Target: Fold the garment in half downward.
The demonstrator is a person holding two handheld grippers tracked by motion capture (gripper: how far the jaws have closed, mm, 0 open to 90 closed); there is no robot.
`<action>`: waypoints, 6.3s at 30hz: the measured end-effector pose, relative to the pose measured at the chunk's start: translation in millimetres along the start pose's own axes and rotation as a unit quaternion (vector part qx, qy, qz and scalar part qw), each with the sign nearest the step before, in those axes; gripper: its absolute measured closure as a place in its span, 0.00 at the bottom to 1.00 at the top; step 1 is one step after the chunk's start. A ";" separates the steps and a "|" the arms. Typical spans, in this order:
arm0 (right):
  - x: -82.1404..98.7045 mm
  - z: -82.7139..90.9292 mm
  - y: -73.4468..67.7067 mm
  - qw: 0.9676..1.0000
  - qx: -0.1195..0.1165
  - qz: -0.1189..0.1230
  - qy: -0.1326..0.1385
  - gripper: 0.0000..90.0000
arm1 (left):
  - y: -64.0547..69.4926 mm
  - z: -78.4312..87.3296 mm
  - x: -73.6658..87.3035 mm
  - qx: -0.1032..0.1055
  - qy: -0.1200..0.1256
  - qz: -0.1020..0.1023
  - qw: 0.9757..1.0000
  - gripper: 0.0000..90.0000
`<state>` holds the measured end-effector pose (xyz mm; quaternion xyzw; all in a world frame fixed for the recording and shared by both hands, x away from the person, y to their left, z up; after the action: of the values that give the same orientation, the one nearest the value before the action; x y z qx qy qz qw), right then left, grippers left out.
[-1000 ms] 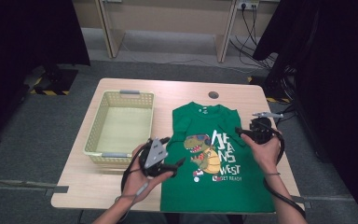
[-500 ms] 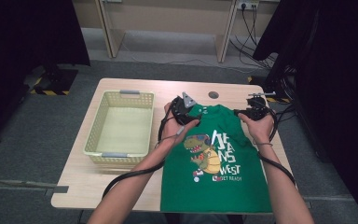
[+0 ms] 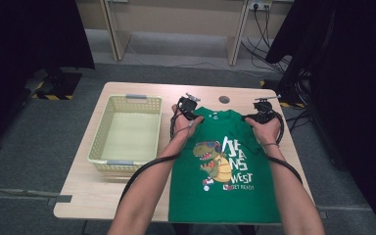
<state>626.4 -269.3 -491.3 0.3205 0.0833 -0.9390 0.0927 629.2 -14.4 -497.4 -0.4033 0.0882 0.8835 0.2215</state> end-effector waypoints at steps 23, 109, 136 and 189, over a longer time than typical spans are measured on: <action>8.2 -17.5 -4.2 0.999 0.018 0.032 -0.008 0.52 | -15.9 -17.4 12.9 -0.005 -0.027 0.040 0.999 0.38; -41.0 88.6 -26.1 0.990 -0.048 0.032 0.130 0.95 | -1.0 86.9 -70.0 0.068 0.196 -0.014 0.978 0.93; -57.5 107.0 -35.0 0.986 -0.044 0.047 0.156 0.94 | -10.8 105.1 -85.0 0.057 0.226 -0.025 0.972 0.93; -5.6 137.3 -42.0 0.982 -0.078 0.078 0.151 0.94 | 18.3 155.6 -26.3 0.081 0.221 -0.098 0.967 0.93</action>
<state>540.7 -257.6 -376.6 0.4560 0.1437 -0.8604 0.1763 531.0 13.0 -375.4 -0.5762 0.1666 0.7362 0.3135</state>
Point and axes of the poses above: each handheld gripper's, and its own axes: z roughly backward along the jaws, x roughly out of its underside, y roughly to its right, the point moved 7 cm from there along -z, roughly forward along the jaws
